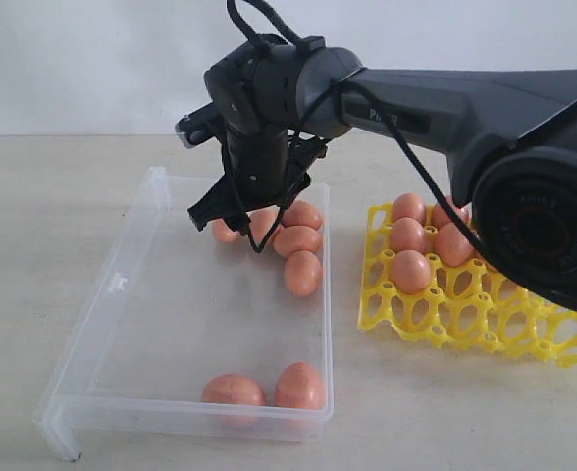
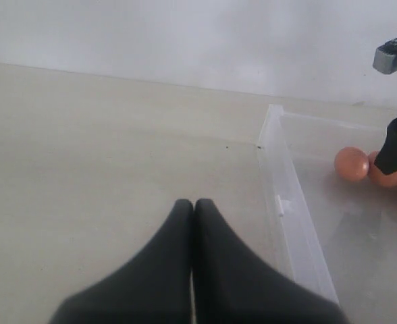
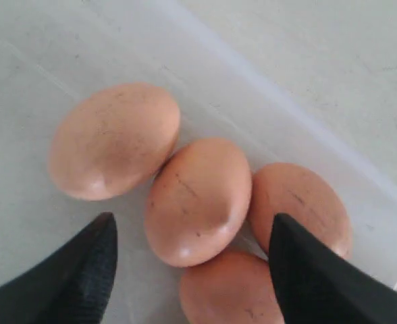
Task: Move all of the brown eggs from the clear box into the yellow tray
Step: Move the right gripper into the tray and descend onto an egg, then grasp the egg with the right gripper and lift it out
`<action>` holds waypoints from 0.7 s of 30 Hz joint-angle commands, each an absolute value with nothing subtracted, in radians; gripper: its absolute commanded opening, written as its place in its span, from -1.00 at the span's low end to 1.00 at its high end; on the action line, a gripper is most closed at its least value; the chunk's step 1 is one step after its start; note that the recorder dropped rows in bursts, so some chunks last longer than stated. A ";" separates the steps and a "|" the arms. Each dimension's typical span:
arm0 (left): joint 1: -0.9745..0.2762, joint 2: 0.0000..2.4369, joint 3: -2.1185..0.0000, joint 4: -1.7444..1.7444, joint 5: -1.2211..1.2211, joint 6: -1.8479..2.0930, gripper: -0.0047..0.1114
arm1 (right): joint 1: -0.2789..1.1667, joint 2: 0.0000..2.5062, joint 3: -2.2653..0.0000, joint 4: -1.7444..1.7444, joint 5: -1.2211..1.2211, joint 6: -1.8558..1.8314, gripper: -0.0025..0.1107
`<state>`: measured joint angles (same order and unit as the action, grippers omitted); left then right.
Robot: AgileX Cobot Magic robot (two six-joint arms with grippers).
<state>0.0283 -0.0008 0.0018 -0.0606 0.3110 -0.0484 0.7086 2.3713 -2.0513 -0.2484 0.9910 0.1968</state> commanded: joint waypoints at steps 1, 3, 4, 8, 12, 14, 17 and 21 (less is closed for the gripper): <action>0.027 0.000 0.000 -0.063 0.304 -0.049 -0.99 | 0.708 2.388 -2.058 -0.257 0.979 0.262 0.14; 0.027 0.000 0.000 -0.063 0.304 -0.049 -0.99 | 0.708 2.394 -2.058 -0.257 0.952 0.282 0.14; 0.027 0.000 0.000 -0.063 0.304 -0.049 -0.99 | 0.708 2.396 -2.058 -0.257 0.943 0.293 0.14; 0.027 0.000 0.000 -0.063 0.304 -0.049 -0.99 | 0.708 2.408 -2.058 -0.257 0.895 0.371 0.14; 0.027 0.000 0.000 -0.063 0.304 -0.049 -0.99 | 0.708 2.426 -2.058 -0.255 0.883 0.406 0.14; 0.027 0.000 0.000 -0.063 0.304 -0.049 -0.99 | 0.708 2.435 -2.058 -0.255 0.892 0.418 0.14; 0.027 0.000 0.000 -0.063 0.304 -0.049 -0.99 | 0.708 2.440 -2.058 -0.255 0.915 0.418 -0.15; 0.027 0.000 0.000 -0.063 0.304 -0.049 -0.99 | 0.708 2.440 -2.058 -0.255 0.913 0.409 -0.95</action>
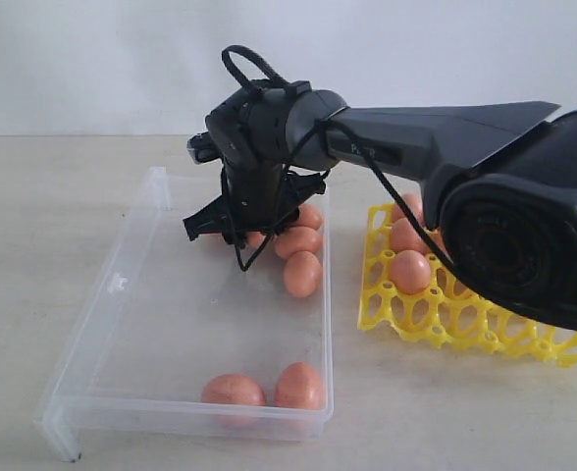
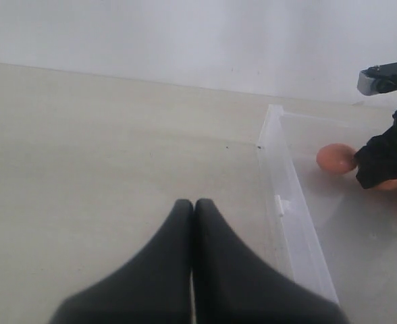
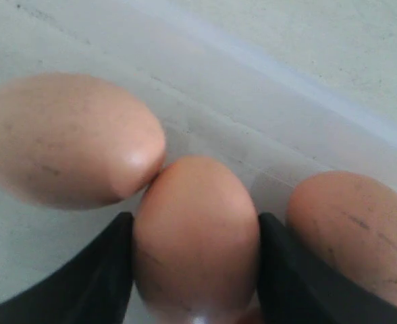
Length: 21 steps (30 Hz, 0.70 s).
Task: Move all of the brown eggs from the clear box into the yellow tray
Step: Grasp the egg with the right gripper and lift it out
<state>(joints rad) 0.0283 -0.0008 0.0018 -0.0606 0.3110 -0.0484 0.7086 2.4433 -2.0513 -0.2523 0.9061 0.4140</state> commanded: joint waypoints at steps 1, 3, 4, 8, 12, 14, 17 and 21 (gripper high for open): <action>0.027 0.000 0.000 -0.063 0.304 -0.049 -0.99 | 0.708 2.430 -2.058 -0.243 0.913 0.407 -0.96; 0.027 0.000 0.000 -0.063 0.304 -0.049 -0.99 | 0.708 2.399 -2.058 -0.211 0.906 0.367 -0.96; 0.027 0.000 0.000 -0.063 0.304 -0.049 -0.99 | 0.708 2.368 -2.058 -0.211 0.901 0.365 -0.96; 0.027 0.000 0.000 -0.063 0.304 -0.049 -0.99 | 0.721 2.228 -2.055 -0.216 0.800 0.304 -0.96; 0.027 0.000 0.000 -0.063 0.304 -0.049 -0.99 | 0.777 2.037 -1.858 -0.229 0.527 0.226 -0.96; 0.027 0.000 0.000 -0.063 0.304 -0.049 -0.99 | 0.789 1.961 -1.709 -0.225 0.342 0.234 -0.96; 0.027 0.000 0.000 -0.063 0.304 -0.049 -0.99 | 0.799 1.799 -1.355 -0.181 -0.045 0.274 -0.96; 0.027 0.000 0.000 -0.063 0.304 -0.049 -0.99 | 0.769 1.600 -0.926 -0.043 -0.517 0.271 -0.96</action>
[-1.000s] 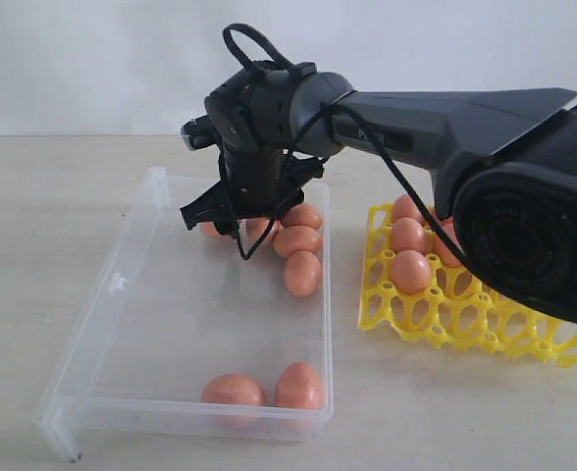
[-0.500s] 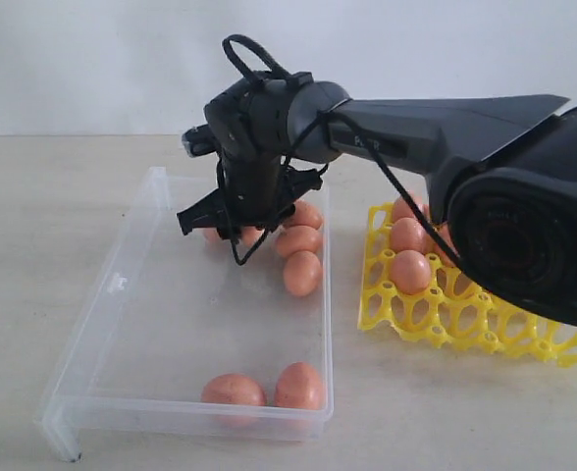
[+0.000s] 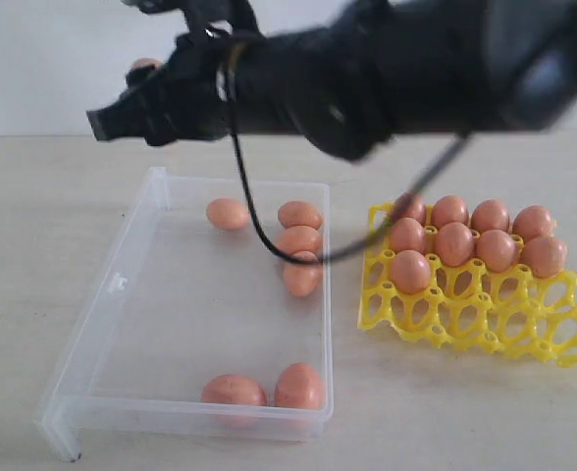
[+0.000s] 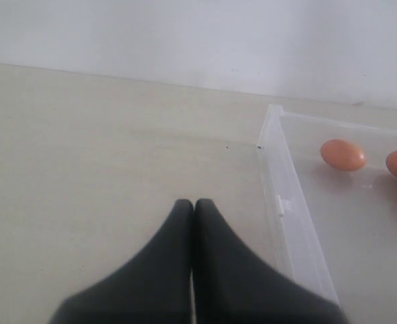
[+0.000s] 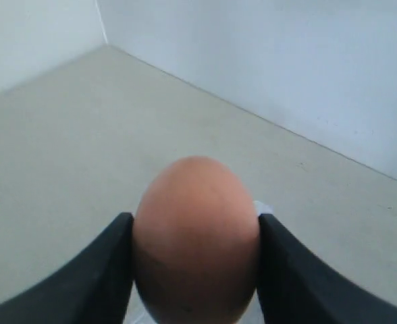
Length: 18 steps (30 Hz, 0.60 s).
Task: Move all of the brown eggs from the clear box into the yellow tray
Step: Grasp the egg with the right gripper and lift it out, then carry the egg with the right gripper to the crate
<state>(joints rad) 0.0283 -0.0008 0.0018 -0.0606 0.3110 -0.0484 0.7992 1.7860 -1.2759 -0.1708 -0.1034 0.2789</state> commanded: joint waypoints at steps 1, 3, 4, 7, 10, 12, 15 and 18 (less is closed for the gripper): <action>0.027 0.000 0.000 -0.063 0.304 -0.049 -0.99 | 0.750 1.568 -0.865 0.022 -0.577 0.235 -0.96; 0.027 0.000 0.000 -0.063 0.304 -0.049 -0.99 | 0.686 1.500 -0.755 0.279 -0.659 0.082 -0.96; 0.027 0.000 0.000 -0.063 0.304 -0.049 -0.99 | 0.655 1.480 -0.726 0.413 -0.695 0.018 -0.96; 0.027 0.000 0.000 -0.063 0.304 -0.049 -0.99 | 0.530 1.448 -0.689 0.936 -0.895 -0.148 -0.96; 0.027 0.000 0.000 -0.063 0.304 -0.049 -0.99 | 0.339 1.456 -0.691 1.083 -1.015 -0.083 -0.96; 0.027 0.000 0.000 -0.063 0.304 -0.049 -0.99 | 0.187 1.459 -0.691 1.023 -0.887 0.112 -0.96; 0.027 0.000 0.000 -0.063 0.304 -0.049 -0.99 | -0.038 1.494 -0.691 0.433 -0.728 0.626 -0.96; 0.027 0.000 0.000 -0.063 0.304 -0.049 -0.99 | -0.258 1.595 -0.703 -0.442 -1.161 1.173 -0.96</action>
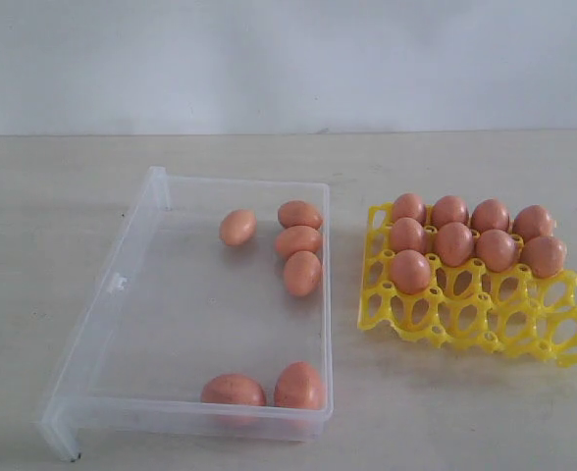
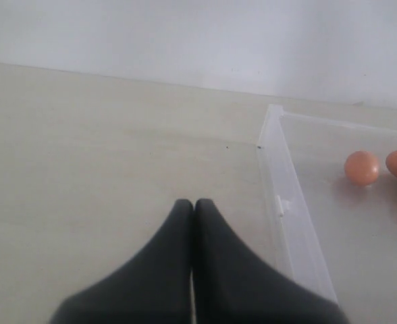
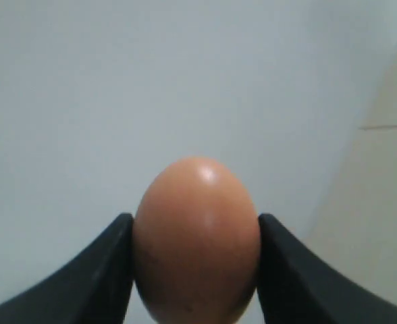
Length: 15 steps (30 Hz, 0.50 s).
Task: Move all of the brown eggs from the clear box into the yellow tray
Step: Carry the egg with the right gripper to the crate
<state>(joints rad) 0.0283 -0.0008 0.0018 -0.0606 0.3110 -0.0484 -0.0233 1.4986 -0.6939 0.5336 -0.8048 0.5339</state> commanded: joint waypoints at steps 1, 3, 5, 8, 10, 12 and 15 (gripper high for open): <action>0.027 0.000 0.000 -0.063 0.304 -0.049 -0.99 | -0.323 1.644 -0.725 -0.601 -1.221 1.232 -0.96; 0.027 0.000 0.000 -0.063 0.304 -0.049 -0.99 | -0.398 1.686 -0.774 -0.839 -1.221 1.297 -0.96; 0.027 0.000 0.000 -0.063 0.304 -0.049 -0.99 | -0.427 1.695 -0.781 -0.988 -1.221 1.287 -0.96; 0.027 0.000 0.000 -0.063 0.304 -0.049 -0.99 | -0.422 1.695 -0.779 -1.237 -1.221 1.268 -0.96; 0.027 0.000 0.000 -0.063 0.304 -0.049 -0.99 | -0.383 1.697 -0.779 -1.420 -1.221 1.247 -0.96; 0.027 0.000 0.000 -0.063 0.304 -0.049 -0.99 | -0.332 1.708 -0.779 -1.500 -1.221 1.237 -0.96; 0.027 0.000 0.000 -0.063 0.304 -0.049 -0.99 | -0.265 1.729 -0.779 -1.503 -1.221 1.227 -0.96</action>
<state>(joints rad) 0.0283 -0.0008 0.0018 -0.0606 0.3110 -0.0484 -0.3098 1.7151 -0.7733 -1.4607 -1.2057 1.2426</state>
